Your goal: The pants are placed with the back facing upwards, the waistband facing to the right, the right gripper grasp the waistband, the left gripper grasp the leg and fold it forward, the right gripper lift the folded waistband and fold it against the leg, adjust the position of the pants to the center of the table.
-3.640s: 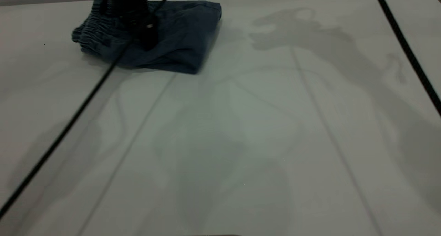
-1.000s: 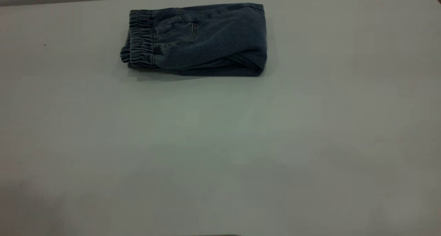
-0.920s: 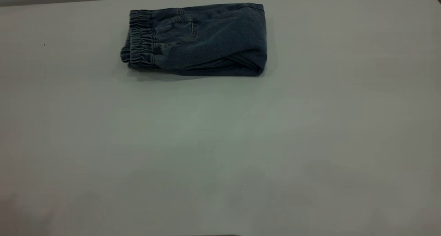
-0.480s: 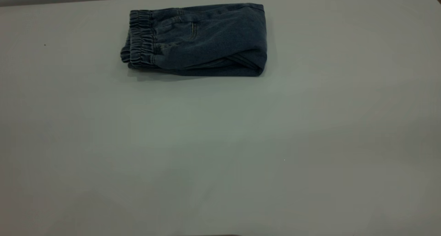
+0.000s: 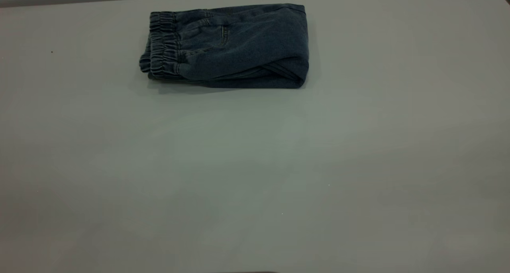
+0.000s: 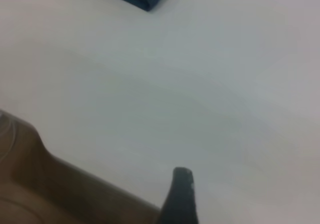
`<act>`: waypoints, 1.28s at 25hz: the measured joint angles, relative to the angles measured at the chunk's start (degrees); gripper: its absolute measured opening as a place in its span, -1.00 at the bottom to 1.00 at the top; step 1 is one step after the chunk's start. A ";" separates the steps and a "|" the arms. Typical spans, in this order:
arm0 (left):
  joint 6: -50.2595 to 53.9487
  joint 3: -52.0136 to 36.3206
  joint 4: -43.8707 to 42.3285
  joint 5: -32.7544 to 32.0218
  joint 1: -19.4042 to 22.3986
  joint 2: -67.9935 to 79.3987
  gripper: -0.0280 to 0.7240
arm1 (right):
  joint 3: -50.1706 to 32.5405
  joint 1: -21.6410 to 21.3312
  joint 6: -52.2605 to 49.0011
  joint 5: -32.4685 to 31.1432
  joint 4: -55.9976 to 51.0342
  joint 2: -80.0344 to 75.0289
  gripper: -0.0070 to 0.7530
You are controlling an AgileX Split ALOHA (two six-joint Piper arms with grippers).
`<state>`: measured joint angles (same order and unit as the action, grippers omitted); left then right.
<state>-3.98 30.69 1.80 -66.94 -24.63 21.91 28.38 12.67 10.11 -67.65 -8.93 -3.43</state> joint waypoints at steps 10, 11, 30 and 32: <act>-0.37 -2.00 1.07 3.38 0.00 0.00 0.42 | -1.15 0.00 0.00 1.88 -0.30 0.02 0.52; -0.37 -2.30 1.07 3.37 0.00 0.00 0.42 | -1.15 0.00 0.00 1.90 -0.30 0.02 0.52; -0.37 -2.47 1.30 3.31 6.05 -3.72 0.42 | -1.15 -0.25 0.08 1.90 -0.44 0.06 0.52; -0.37 -2.47 1.30 3.31 12.08 -6.97 0.42 | -1.15 -1.96 0.08 1.90 -0.67 0.06 0.52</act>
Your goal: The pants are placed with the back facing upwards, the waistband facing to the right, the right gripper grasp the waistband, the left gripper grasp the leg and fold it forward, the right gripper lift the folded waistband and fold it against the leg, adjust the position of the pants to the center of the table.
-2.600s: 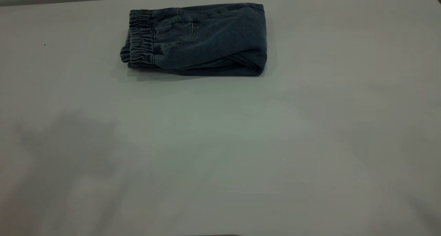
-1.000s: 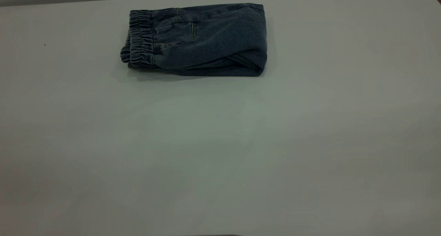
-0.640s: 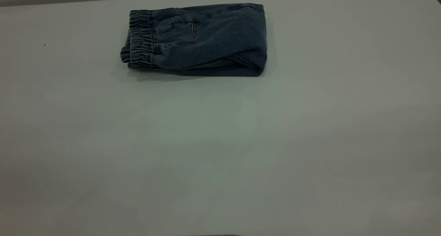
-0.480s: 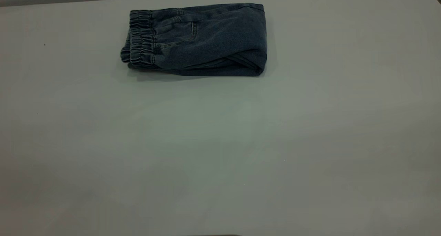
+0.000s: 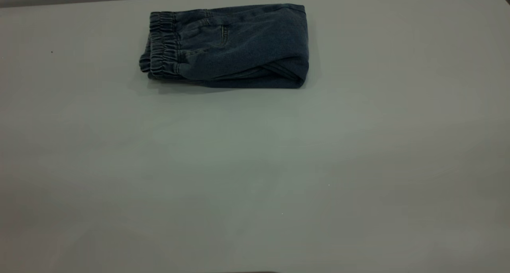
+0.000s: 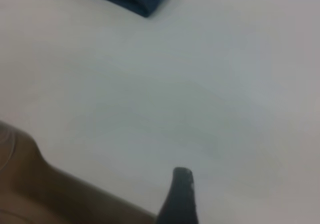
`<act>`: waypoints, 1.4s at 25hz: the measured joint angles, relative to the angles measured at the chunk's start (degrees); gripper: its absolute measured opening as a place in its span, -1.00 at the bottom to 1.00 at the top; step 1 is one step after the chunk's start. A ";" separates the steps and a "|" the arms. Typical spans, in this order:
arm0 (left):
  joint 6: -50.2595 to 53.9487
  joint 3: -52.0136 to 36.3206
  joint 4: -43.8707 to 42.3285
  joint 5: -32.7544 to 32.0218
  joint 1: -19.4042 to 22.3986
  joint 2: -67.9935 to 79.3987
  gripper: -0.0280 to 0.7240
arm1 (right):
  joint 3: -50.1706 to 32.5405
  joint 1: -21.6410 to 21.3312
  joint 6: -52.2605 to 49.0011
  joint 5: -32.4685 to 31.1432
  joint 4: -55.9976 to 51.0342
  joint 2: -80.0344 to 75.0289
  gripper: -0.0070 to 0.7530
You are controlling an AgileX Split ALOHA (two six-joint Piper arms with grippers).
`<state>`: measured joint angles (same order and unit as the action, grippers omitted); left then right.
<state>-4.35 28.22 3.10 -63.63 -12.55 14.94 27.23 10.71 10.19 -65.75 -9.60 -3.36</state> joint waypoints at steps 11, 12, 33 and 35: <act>0.00 0.00 0.00 -0.61 13.56 -15.42 0.42 | 0.00 -12.44 0.00 -0.06 -0.41 3.91 0.52; 0.00 0.00 0.00 -0.67 13.58 -15.81 0.42 | 0.00 -12.74 0.00 -0.06 -0.41 3.96 0.52; 0.00 0.00 0.10 -0.98 13.58 -16.02 0.42 | 0.00 -13.07 -2.61 -0.01 2.42 3.96 0.52; 0.00 0.00 0.10 -0.98 13.58 -16.02 0.42 | 0.00 -13.07 -4.96 0.17 3.73 3.96 0.52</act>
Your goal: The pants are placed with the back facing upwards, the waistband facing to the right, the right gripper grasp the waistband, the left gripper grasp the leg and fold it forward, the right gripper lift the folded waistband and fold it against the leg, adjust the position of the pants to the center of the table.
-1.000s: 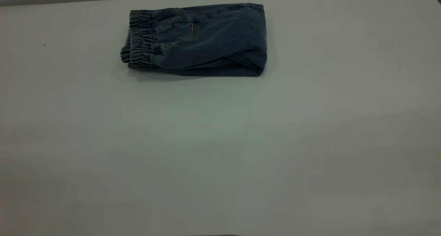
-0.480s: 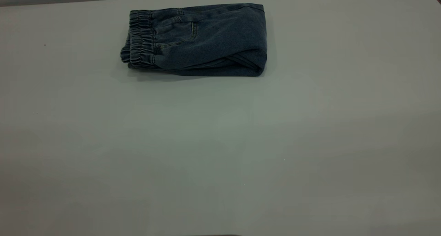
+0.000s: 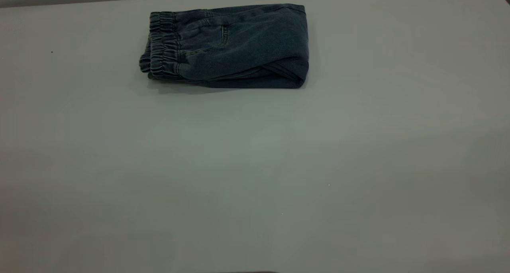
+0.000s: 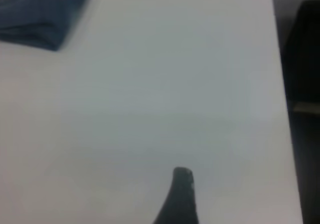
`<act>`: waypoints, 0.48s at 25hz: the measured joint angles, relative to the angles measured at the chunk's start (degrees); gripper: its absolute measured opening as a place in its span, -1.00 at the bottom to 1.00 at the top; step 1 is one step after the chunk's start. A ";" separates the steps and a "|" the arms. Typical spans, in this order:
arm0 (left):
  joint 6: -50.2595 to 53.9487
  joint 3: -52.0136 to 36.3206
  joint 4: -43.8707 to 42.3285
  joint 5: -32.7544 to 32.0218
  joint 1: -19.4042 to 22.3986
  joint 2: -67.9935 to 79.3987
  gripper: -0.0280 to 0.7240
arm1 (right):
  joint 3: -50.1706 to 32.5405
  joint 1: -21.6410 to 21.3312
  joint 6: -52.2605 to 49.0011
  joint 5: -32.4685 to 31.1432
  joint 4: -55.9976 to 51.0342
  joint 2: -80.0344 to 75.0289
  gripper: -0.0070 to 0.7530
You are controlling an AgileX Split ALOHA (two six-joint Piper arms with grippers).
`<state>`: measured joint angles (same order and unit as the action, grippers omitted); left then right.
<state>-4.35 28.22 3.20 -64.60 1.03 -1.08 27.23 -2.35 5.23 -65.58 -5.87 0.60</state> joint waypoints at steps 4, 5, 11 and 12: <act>0.00 0.00 0.00 0.00 0.00 0.00 0.42 | 0.00 0.00 -2.60 0.26 1.43 0.00 0.52; 0.00 0.00 0.00 0.00 0.00 0.00 0.42 | 0.00 0.00 -2.65 0.26 1.45 0.00 0.52; 0.00 0.00 0.00 0.00 0.00 0.00 0.42 | 0.00 0.00 -2.66 0.26 1.45 0.00 0.52; 0.00 0.00 0.00 0.00 0.00 0.00 0.42 | 0.00 0.00 -2.78 0.26 1.45 0.00 0.52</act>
